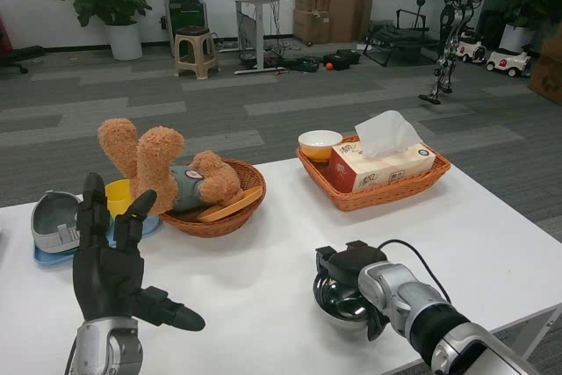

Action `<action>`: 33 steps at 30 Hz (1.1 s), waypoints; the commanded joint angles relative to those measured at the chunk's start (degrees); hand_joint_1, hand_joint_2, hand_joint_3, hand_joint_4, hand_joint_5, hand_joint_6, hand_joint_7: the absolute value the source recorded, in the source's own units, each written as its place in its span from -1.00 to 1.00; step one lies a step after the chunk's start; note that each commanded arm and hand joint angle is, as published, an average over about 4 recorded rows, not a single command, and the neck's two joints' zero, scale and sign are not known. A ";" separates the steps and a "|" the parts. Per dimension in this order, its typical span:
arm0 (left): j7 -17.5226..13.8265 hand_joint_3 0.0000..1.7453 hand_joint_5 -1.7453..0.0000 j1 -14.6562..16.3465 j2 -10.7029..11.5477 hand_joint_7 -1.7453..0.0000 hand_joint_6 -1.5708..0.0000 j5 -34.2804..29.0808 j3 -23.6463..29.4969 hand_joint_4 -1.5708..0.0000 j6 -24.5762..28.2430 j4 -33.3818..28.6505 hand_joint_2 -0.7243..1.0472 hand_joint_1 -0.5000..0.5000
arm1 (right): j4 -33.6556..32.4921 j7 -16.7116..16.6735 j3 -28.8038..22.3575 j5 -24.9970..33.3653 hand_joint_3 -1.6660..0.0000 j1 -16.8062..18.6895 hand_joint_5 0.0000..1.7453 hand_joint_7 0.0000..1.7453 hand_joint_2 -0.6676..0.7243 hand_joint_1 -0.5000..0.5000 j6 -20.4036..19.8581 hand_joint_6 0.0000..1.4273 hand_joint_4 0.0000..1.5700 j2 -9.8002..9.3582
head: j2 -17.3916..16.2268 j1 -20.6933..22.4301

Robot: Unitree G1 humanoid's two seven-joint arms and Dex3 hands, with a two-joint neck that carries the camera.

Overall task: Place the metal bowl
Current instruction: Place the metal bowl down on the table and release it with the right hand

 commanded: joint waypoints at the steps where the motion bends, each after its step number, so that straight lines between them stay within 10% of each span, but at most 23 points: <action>1: -0.03 -1.00 -0.06 -0.50 -0.01 1.00 1.00 -0.51 -0.25 -0.24 -0.37 0.30 -1.00 -1.00 | 0.94 0.01 -0.63 2.02 -0.71 -0.93 1.00 0.94 -0.73 -0.33 0.58 -1.00 -1.00 0.08 | 0.01 -0.10; 33: -0.03 -1.00 -0.06 -0.50 -0.05 1.00 1.00 -0.62 -0.42 -0.24 -0.37 0.38 -1.00 -1.00 | 3.90 1.68 0.31 5.47 -0.81 -0.49 0.78 1.00 -0.34 -0.50 2.14 -1.00 -1.00 0.06 | 0.09 -0.07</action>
